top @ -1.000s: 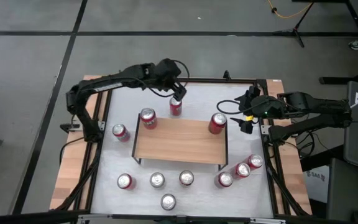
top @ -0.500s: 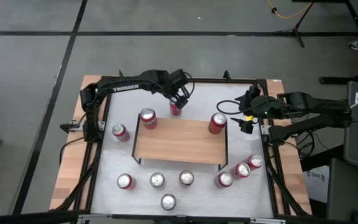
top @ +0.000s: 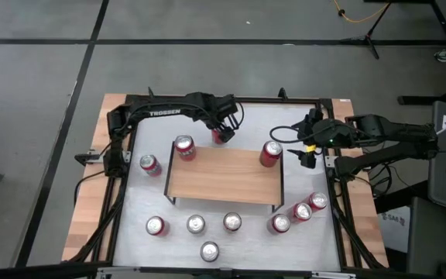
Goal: Place canned beverage on shelf
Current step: Put the red soda can on the shelf
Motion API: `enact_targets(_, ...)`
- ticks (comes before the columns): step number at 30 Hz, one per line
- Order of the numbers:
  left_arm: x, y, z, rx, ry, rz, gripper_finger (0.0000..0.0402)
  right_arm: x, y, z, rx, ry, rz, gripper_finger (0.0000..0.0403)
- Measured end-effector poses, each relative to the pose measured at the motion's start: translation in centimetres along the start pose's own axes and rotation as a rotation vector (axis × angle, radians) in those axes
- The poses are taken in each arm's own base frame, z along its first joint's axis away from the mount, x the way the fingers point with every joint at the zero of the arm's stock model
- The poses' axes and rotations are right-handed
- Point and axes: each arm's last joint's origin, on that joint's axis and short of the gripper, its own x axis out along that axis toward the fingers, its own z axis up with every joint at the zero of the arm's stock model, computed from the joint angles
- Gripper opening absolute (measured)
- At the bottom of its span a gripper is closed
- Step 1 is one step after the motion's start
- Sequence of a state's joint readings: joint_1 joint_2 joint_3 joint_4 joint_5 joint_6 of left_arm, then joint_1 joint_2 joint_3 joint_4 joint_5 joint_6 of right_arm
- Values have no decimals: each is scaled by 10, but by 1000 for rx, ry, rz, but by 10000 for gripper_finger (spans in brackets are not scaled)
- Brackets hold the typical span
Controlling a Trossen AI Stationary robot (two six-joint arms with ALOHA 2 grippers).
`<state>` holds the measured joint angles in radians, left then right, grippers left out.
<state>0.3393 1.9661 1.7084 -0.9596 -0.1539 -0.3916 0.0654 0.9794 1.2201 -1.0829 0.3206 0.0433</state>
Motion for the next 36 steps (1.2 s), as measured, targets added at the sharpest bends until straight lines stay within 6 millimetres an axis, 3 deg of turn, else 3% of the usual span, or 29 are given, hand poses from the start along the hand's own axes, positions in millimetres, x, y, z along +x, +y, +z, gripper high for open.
enact_targets(10,22,-2,-2,9,51,25,387,0,0,0,0,1,0,388)
enact_targets(24,22,-2,-2,43,48,31,275,0,0,0,0,0,0,388)
enact_targets(31,19,-3,-1,73,61,-4,270,0,0,0,0,1,0,388)
enact_targets(36,3,-5,8,118,45,-30,271,0,0,0,0,1,0,388)
